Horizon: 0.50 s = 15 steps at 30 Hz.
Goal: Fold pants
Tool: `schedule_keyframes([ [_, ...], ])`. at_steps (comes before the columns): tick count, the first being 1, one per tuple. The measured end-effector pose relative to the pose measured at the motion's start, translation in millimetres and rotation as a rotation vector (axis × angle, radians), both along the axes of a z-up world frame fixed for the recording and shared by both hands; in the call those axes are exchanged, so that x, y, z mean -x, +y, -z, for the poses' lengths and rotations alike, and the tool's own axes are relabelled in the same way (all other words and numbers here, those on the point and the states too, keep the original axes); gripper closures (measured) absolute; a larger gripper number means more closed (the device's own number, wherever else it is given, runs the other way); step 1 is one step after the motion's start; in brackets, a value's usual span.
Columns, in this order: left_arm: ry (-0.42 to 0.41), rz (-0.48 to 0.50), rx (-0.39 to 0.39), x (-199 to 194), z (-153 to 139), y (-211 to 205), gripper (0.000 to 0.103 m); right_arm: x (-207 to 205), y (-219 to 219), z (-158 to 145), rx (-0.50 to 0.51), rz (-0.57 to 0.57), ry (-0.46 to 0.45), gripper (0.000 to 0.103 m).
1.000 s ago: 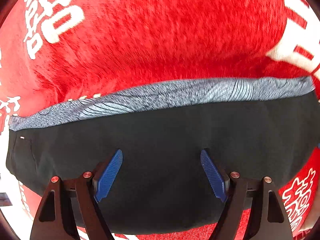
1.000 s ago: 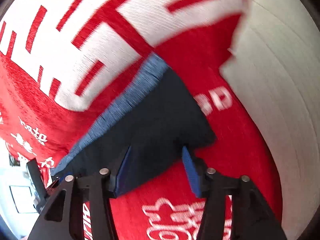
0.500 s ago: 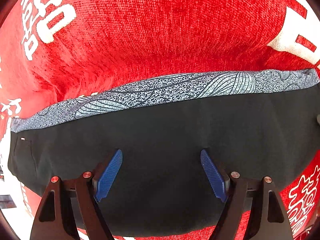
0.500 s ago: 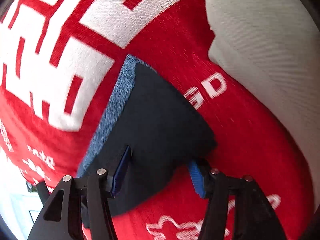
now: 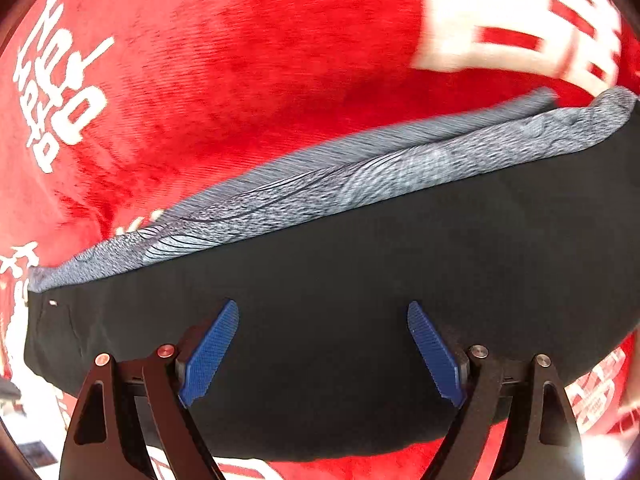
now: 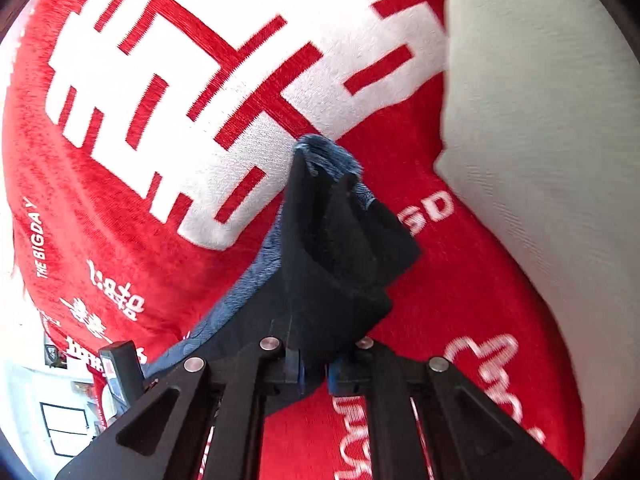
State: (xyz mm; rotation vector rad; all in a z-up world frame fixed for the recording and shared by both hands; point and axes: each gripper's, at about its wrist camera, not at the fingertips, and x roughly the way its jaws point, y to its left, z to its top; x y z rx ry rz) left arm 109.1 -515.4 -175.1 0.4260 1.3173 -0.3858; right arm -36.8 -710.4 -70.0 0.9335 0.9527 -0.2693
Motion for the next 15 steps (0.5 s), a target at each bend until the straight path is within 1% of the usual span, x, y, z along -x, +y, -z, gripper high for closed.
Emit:
schedule_keyframes([
  [2, -0.007, 0.036, -0.003, 13.6, 2.0, -7.9, 0.015, 13.2, 1.8, 5.2, 0.018, -0.014, 0.044, 0.095],
  [3, -0.013, 0.047, -0.017, 17.1, 6.8, -10.6, 0.015, 11.3, 7.5, 14.7, 0.035, -0.034, 0.068, 0.09],
  [4, -0.011, 0.051, -0.037, 20.3, 13.0, -12.5, 0.015, 8.3, 8.8, 28.5, 0.04, -0.083, 0.098, 0.09],
  [5, 0.005, 0.04, -0.056, 22.0, 18.7, -7.0, 0.015, 4.4, 7.8, 45.2, 0.032, -0.131, 0.172, 0.085],
  [6, 0.026, 0.012, -0.041, 19.5, 20.7, -3.3, 0.015, -1.2, 9.8, 57.3, 0.023, -0.159, 0.253, 0.08],
  [7, 0.031, -0.017, -0.014, 15.6, 17.8, -0.8, 0.015, 1.3, 7.8, 62.4, 0.003, -0.159, 0.307, 0.078],
  [8, 0.022, -0.027, -0.003, 15.5, 14.9, 2.4, 0.015, 2.8, 7.3, 55.8, 0.002, -0.15, 0.302, 0.077],
  [10, -0.01, -0.036, -0.013, 9.4, 8.7, 5.7, 0.015, 4.9, 10.2, 32.2, 0.055, -0.157, 0.273, 0.075],
  [12, -0.027, -0.049, -0.014, 1.4, 2.7, 10.8, 0.015, -7.1, 20.0, 4.8, 0.127, -0.214, 0.221, 0.063],
  [13, -0.036, -0.054, -0.018, -3.0, 0.1, 13.0, 0.015, -12.8, 21.1, -1.6, 0.152, -0.245, 0.213, 0.06],
  [14, -0.049, -0.058, -0.027, -9.2, -3.5, 15.3, 0.015, -24.3, 24.0, -9.5, 0.196, -0.298, 0.202, 0.052],
  [15, -0.061, -0.06, -0.029, -17.1, -5.5, 19.8, 0.015, -35.9, 25.5, -15.0, 0.238, -0.328, 0.193, 0.046],
])
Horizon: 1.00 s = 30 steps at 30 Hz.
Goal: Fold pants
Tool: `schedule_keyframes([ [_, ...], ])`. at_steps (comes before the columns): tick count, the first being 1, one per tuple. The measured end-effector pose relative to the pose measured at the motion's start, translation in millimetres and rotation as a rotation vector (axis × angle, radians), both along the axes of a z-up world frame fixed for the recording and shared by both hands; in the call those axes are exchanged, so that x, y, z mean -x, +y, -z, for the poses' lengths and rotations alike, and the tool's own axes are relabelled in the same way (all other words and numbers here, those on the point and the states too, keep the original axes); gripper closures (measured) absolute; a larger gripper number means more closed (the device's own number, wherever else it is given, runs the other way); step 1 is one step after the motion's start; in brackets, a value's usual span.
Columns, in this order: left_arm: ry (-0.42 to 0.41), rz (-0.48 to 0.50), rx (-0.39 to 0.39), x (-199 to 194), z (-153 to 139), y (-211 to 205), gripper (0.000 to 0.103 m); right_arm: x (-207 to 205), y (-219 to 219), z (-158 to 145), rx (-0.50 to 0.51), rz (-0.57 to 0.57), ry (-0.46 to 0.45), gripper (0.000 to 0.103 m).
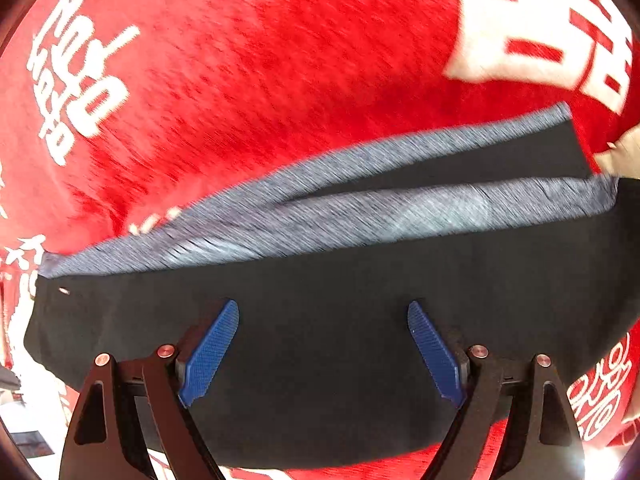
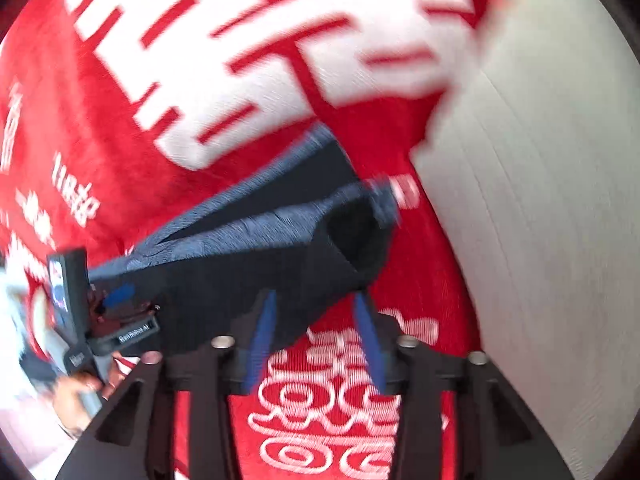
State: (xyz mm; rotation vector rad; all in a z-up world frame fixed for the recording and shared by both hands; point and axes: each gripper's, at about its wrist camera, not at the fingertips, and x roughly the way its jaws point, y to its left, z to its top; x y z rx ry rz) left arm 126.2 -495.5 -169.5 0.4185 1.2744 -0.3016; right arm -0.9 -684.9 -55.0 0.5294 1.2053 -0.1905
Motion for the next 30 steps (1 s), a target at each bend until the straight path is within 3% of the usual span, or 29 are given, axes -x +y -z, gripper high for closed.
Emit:
schedule_keyframes([
  [3, -0.021, -0.019, -0.006, -21.4, -6.2, 11.5, 0.015, -27.1, -15.5, -0.5, 0.097, 0.032, 0.039, 0.044],
  [6, -0.009, -0.056, -0.003, -28.3, -6.1, 21.2, 0.015, -41.8, -43.3, 7.1, 0.029, 0.128, 0.06, 0.044],
  [8, 0.003, -0.07, -0.006, -27.6, 1.0, 29.3, 0.015, -55.0, -56.2, 30.1, 0.001, 0.139, 0.146, 0.044],
  [11, 0.019, -0.079, -0.013, -22.7, 9.8, 37.9, 0.015, -53.7, -69.4, 64.9, -0.032, 0.134, 0.238, 0.058],
  [14, 0.034, -0.09, -0.012, -10.0, 12.4, 42.2, 0.015, -58.2, -72.5, 90.1, -0.1, 0.151, 0.266, 0.103],
  [16, 0.035, -0.096, -0.017, -7.7, 12.7, 46.5, 0.015, -61.5, -72.0, 84.6, -0.113, 0.158, 0.217, 0.103],
  [19, 0.026, -0.113, -0.019, -11.3, 15.7, 56.9, 0.015, -78.3, -60.0, 37.9, -0.013, 0.062, -0.011, 0.103],
  [21, 0.023, -0.134, -0.021, -13.5, 15.3, 64.8, 0.015, -91.6, -57.7, 21.9, 0.027, 0.029, -0.076, 0.103],
  [23, 0.03, -0.152, -0.018, -18.2, 16.0, 73.9, 0.015, -100.9, -58.0, 29.8, -0.007, 0.018, -0.036, 0.098],
  [25, 0.038, -0.175, 0.007, -21.9, 13.6, 85.8, 0.015, -104.4, -41.3, 37.4, -0.054, -0.048, 0.005, 0.087],
  [27, 0.055, -0.203, 0.058, -26.3, 8.7, 106.0, 0.015, -96.4, -14.4, 33.7, -0.032, -0.122, 0.015, 0.058],
  [30, 0.078, -0.238, 0.12, -31.3, -1.6, 131.6, 0.015, -86.5, 29.7, 36.3, -0.049, -0.221, 0.017, 0.054],
])
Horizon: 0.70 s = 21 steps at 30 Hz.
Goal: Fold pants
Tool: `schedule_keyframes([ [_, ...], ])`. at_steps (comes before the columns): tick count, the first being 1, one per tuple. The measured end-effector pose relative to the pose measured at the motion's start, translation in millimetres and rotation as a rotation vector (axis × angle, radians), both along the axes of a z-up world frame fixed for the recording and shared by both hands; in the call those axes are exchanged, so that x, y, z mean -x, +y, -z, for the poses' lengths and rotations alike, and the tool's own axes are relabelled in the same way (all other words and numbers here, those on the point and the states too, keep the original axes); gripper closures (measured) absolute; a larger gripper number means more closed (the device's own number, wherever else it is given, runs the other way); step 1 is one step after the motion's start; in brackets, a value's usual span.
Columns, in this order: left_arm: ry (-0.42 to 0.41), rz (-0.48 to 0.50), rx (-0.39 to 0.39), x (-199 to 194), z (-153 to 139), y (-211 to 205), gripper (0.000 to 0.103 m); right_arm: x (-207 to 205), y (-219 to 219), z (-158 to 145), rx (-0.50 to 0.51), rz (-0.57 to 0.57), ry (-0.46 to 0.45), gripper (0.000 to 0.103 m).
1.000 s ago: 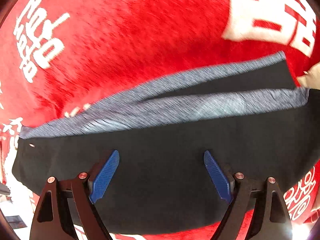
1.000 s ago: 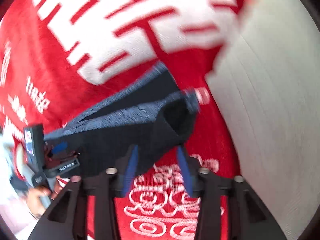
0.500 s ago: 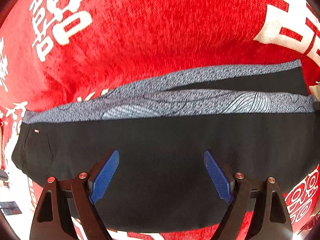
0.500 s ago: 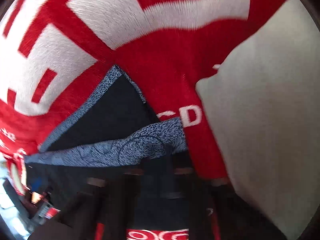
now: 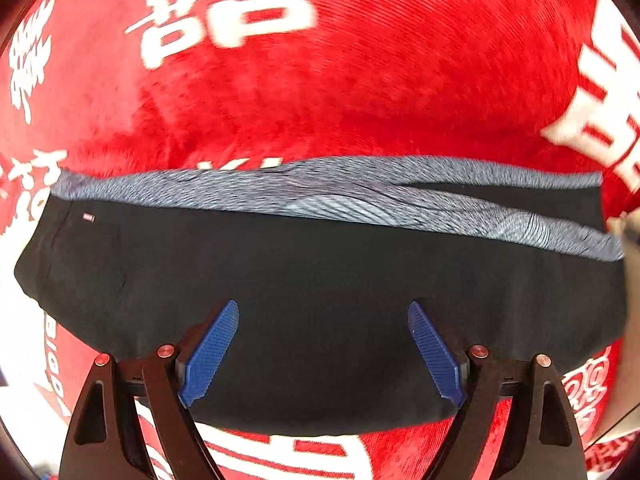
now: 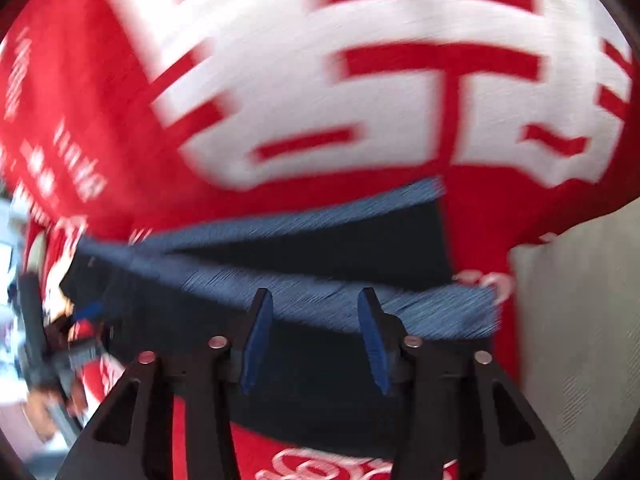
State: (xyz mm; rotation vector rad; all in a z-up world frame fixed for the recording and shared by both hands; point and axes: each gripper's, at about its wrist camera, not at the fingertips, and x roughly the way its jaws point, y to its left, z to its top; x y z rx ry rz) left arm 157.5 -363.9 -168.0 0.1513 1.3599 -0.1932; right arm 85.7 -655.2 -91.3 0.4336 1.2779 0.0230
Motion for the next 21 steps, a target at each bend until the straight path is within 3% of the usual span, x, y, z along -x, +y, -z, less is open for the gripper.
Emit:
schedule_keyframes([
  [5, -0.03, -0.041, 0.07, -20.1, -23.3, 76.4, 0.015, 1.9, 72.0, 8.5, -0.072, -0.108, 0.005, 0.054],
  [10, -0.099, -0.06, 0.018, -47.2, -41.9, 172.2, 0.015, -17.9, 165.1, 0.5, -0.094, -0.216, -0.049, 0.049],
  [16, -0.124, -0.122, -0.025, -91.7, -35.3, 298.9, 0.015, -80.0, 295.8, -15.0, -0.092, -0.364, -0.091, 0.047],
  [21, -0.071, -0.142, -0.014, -112.0, -9.3, 373.3, 0.015, -157.7, 418.5, -2.7, -0.165, -0.472, -0.103, 0.047],
])
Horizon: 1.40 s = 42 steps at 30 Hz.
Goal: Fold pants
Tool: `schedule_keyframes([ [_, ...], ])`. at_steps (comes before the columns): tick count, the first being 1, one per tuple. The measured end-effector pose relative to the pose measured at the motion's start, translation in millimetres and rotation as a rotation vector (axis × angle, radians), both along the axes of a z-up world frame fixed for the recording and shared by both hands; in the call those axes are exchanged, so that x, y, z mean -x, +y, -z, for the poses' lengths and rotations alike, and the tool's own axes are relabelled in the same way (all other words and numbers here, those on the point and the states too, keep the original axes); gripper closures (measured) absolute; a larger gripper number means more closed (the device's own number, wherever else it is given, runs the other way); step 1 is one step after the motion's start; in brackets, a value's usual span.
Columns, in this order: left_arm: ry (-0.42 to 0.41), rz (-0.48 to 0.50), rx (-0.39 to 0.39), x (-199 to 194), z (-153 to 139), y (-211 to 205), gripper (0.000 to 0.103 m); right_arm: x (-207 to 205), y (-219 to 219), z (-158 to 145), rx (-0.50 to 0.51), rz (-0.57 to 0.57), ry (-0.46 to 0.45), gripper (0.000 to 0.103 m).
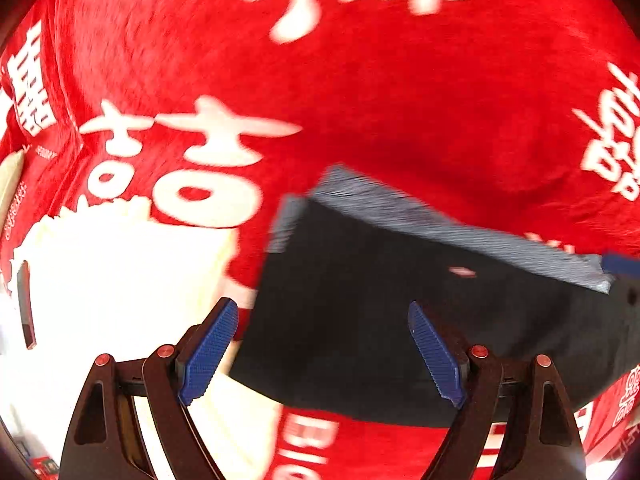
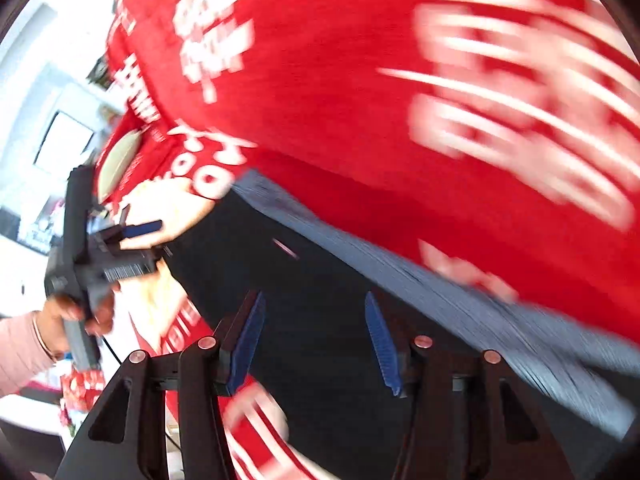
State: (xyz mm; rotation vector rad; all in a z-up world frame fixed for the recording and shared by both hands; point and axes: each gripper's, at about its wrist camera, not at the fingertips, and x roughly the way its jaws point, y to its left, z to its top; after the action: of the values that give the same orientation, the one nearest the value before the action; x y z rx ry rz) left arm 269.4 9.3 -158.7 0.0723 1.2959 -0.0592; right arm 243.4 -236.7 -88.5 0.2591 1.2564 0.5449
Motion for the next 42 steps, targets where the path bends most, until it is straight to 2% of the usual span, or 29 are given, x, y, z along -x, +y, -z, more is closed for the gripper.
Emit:
schedule_keyframes([
  [2, 0.018, -0.005, 0.034, -5.3, 12.5, 16.8, 0.015, -30.5, 49.0, 10.0, 0.004, -0.072, -0.002, 0.047],
  [7, 0.065, 0.021, 0.137, -16.8, 41.8, 44.1, 0.015, -82.6, 130.0, 37.1, 0.073, -0.207, -0.013, 0.047],
  [13, 0.073, 0.076, 0.23, -17.8, 50.7, 46.3, 0.015, -114.7, 167.7, 73.2, 0.128, -0.283, 0.051, 0.046],
  [17, 0.097, 0.113, 0.244, -19.7, 61.3, 41.1, 0.015, -127.8, 178.0, 98.7, 0.126, -0.315, 0.119, 0.046],
  [19, 0.104, 0.132, 0.255, -17.3, 65.7, 36.6, 0.034, -126.4, 185.8, 105.8, 0.15, -0.354, 0.135, 0.06],
  [20, 0.117, 0.141, 0.272, -16.6, 67.7, 34.6, 0.048, -124.8, 187.5, 106.6, 0.149, -0.365, 0.158, 0.076],
  [21, 0.109, 0.141, 0.259, -14.4, 67.6, 32.0, 0.049, -122.9, 187.9, 103.9, 0.152, -0.364, 0.168, 0.092],
  [22, 0.089, 0.148, 0.251, -11.7, 65.1, 30.1, 0.052, -121.7, 187.3, 99.7, 0.162, -0.362, 0.158, 0.098],
  [24, 0.066, 0.142, 0.255, -7.6, 58.5, 31.3, 0.064, -120.2, 181.4, 89.4, 0.142, -0.357, 0.15, 0.099],
  [25, 0.057, 0.131, 0.273, -5.8, 55.0, 33.9, 0.068, -120.0, 179.2, 84.8, 0.125, -0.348, 0.151, 0.099],
  [26, 0.05, 0.108, 0.297, -3.3, 49.8, 39.1, 0.076, -119.9, 178.2, 78.8, 0.105, -0.338, 0.154, 0.099],
  [29, 0.047, 0.06, 0.323, 6.2, 41.2, 53.0, 0.082, -118.7, 185.9, 67.8, 0.076, -0.351, 0.155, 0.099],
  [32, 0.028, 0.042, 0.286, 28.4, 31.0, 63.5, 0.082, -114.8, 206.9, 62.0, 0.084, -0.399, 0.145, 0.099],
  [35, 0.04, -0.011, 0.274, 42.7, 35.8, 86.2, 0.082, -108.6, 235.0, 63.2, 0.099, -0.454, 0.126, 0.099],
  [37, 0.043, -0.056, 0.237, 47.0, 45.8, 91.9, 0.082, -102.7, 249.7, 70.0, 0.155, -0.486, 0.095, 0.099],
  [38, 0.043, -0.072, 0.215, 48.5, 48.9, 94.7, 0.081, -97.1, 258.5, 78.4, 0.222, -0.5, 0.06, 0.096],
  [40, 0.039, -0.12, 0.184, 51.4, 50.3, 102.2, 0.08, -89.9, 262.7, 84.5, 0.251, -0.485, 0.022, 0.09],
  [41, 0.033, -0.131, 0.182, 51.4, 46.1, 102.9, 0.068, -87.5, 258.9, 79.1, 0.248, -0.437, 0.0, 0.074],
  [42, 0.021, -0.142, 0.172, 52.7, 39.0, 103.9, 0.04, -85.9, 255.6, 74.8, 0.247, -0.411, -0.004, 0.052],
])
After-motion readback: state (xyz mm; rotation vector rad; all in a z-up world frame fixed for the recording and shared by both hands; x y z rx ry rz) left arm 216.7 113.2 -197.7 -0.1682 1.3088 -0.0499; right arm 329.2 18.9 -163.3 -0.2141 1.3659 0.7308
